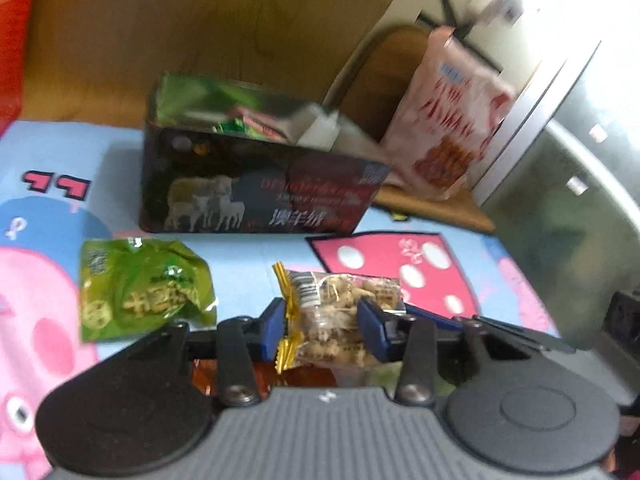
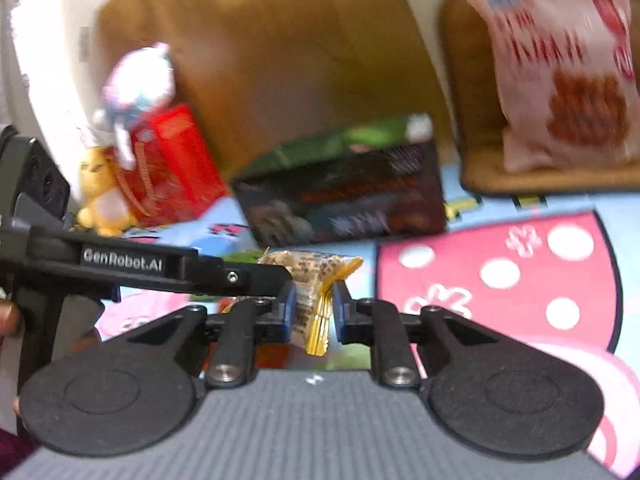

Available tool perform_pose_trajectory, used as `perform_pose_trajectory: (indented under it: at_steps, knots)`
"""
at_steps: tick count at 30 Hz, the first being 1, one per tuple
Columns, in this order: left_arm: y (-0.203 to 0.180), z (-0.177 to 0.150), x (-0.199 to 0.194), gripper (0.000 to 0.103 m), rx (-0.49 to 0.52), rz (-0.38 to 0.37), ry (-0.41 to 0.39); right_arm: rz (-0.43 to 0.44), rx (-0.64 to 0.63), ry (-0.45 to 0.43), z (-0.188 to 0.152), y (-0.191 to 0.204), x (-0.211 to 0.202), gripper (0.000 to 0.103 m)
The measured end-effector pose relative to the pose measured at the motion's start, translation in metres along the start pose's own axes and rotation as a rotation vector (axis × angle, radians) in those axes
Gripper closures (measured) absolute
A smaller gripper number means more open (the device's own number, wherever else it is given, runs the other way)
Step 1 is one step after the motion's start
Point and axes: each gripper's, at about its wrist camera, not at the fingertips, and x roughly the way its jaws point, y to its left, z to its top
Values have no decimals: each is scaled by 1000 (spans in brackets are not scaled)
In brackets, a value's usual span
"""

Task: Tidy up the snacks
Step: 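Grasp the clear peanut bag with the left gripper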

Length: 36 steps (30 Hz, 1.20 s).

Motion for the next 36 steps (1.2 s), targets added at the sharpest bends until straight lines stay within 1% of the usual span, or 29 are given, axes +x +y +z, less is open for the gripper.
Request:
perform_pose_trajectory:
  at_steps: [2,4,5,7,11,13,16,17,18,19,20,21,22,23,27,30,32,35,36]
  knots:
    - [-3,-11,-21,64,18,-1,-22,23,-28,-10,-5,11,-12,81]
    - [-8,-30,-38,64,45,18,-15,51,-48,5,-15,21,-23,80]
    - [-10,-36,-38,64,51,24,-7,57,-59,20,-20,24,-24,80]
    - [-9,-58,-47,64,49,35,24,70,-73,55,-33,30,-31,80]
    - [-9,-89,-56,63,22,34,68,96,-56,115,-54,38,-42,78]
    - [-9,-102,-62,63,23,38,69,101,-58,131,-64,41,-46,76]
    - [-12,-111,-72,63,35,48,59,111,-100,133,-76,52,-57,67]
    - [-12,-113,-76,60,35,45,55,112,-119,129,-79,55,-61,60]
    - [-12,-115,-80,58,33,38,50,114,-134,126,-80,58,-62,49]
    - [-11,-117,-83,56,32,37,43,113,-150,118,-81,60,-65,44]
    - [-12,-117,-86,51,31,43,35,107,-173,103,-83,63,-68,40]
    - [-11,-118,-90,47,29,51,24,103,-194,94,-84,65,-69,39]
    - [-10,-118,-94,41,28,57,11,97,-212,91,-85,67,-70,39]
    - [-9,-118,-98,40,26,63,-3,91,-221,91,-87,68,-70,39]
    - [-5,-110,-101,40,10,64,-13,45,-251,107,-94,69,-64,38]
    - [-10,-109,-94,39,33,61,-7,19,-278,105,-98,72,-60,38]
    - [-14,-111,-86,40,49,64,11,6,-296,98,-99,74,-57,38]
    - [-19,-118,-72,47,66,73,51,-13,-332,92,-102,80,-55,39]
    - [-21,-121,-73,49,81,80,38,-19,-347,90,-104,82,-55,43]
